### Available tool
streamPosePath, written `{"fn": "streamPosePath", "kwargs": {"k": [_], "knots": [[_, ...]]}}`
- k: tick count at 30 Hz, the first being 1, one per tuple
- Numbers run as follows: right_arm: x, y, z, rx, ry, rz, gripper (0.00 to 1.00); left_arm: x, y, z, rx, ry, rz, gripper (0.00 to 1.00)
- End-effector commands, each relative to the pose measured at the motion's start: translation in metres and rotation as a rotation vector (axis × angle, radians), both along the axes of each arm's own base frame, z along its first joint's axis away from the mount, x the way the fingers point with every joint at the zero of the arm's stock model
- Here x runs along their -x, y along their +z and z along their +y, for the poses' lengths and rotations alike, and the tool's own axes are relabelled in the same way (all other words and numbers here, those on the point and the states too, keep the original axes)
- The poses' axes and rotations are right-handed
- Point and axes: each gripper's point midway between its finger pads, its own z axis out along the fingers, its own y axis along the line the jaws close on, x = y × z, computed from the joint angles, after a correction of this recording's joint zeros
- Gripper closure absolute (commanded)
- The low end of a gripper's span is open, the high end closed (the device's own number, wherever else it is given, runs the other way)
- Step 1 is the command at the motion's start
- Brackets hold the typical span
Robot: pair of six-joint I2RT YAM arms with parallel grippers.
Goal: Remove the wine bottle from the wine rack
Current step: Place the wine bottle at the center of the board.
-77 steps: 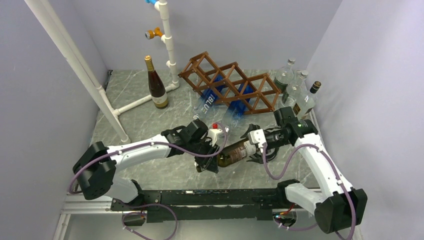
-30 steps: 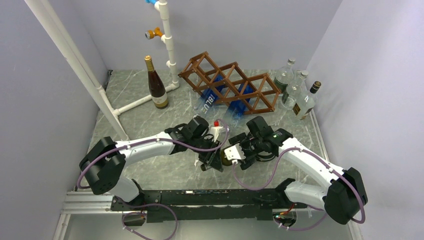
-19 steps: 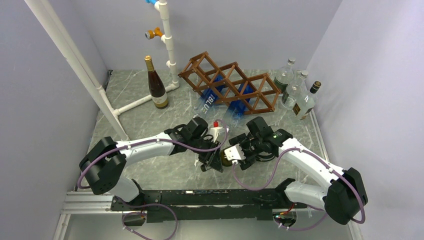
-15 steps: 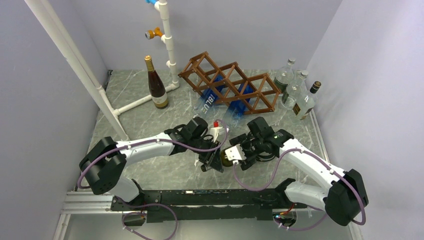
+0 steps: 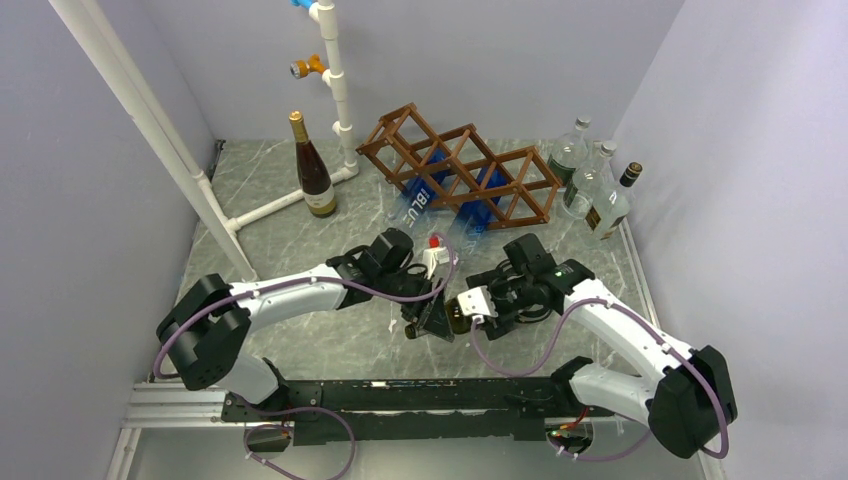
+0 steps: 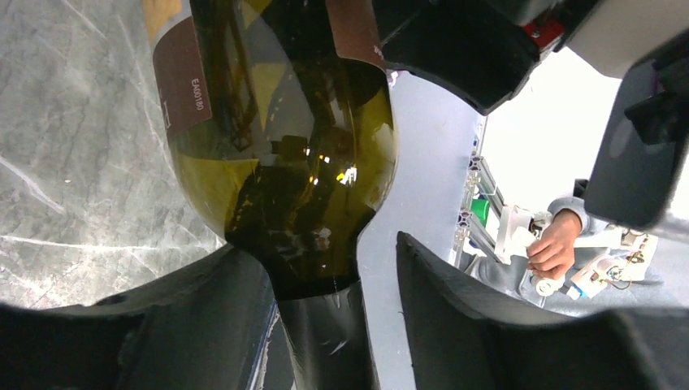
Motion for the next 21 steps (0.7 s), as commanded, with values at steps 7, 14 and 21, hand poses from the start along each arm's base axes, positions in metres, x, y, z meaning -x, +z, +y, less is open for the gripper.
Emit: {"fn": "streamPosePath", "kwargs": {"k": [7,14,21], "knots": [[0.008,0.038,0.016,-0.197,0.024,0.037,0.95,-0.006,0.041,-0.002,0.179,-0.016,-0.168,0.2],[0.013,0.046,0.013,-0.246,0.024,0.07,0.97,-0.009,0.056,0.006,0.241,0.015,-0.257,0.17],[0.015,0.049,0.013,-0.268,0.024,0.082,0.98,-0.018,0.076,0.012,0.296,0.078,-0.36,0.1]]}}
